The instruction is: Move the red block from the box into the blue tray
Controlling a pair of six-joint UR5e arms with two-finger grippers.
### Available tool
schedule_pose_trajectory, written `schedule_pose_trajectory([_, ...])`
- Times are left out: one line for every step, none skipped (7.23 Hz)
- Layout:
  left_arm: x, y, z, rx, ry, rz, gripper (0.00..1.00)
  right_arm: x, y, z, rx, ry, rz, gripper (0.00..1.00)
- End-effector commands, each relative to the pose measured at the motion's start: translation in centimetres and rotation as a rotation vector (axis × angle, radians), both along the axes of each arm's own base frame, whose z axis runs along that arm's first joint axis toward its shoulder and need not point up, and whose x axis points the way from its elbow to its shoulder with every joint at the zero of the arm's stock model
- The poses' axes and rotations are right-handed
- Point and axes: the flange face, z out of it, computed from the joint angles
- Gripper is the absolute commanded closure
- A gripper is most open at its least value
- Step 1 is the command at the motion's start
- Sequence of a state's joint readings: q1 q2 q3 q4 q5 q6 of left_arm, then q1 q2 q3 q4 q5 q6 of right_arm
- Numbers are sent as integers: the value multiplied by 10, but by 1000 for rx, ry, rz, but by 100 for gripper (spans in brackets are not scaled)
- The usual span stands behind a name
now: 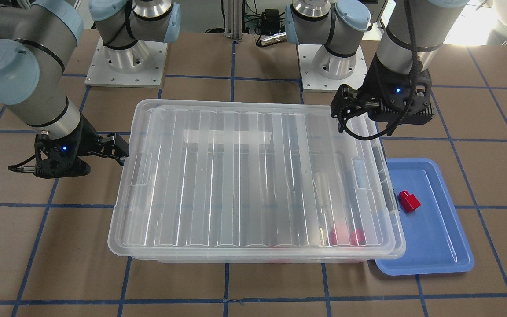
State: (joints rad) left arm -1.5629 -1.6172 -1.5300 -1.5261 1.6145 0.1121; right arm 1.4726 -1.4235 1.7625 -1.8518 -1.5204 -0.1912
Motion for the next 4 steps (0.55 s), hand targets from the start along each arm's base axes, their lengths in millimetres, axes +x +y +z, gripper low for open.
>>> schedule_pose_trajectory([-2,5,12,-13,13,1,0,7,-4,1,-10,5,11,0])
schedule_pose_trajectory([-1,7,13,-14,19,7,0,4,-11,24,-84,26,9,0])
schedule_pose_trajectory([0,7,14,-15,16,7,0,5,-14,67,-157,35,6,0])
schedule_pose_trajectory([-1,13,21,-21,16,5,0,12,-1,104,-161,32,11,0])
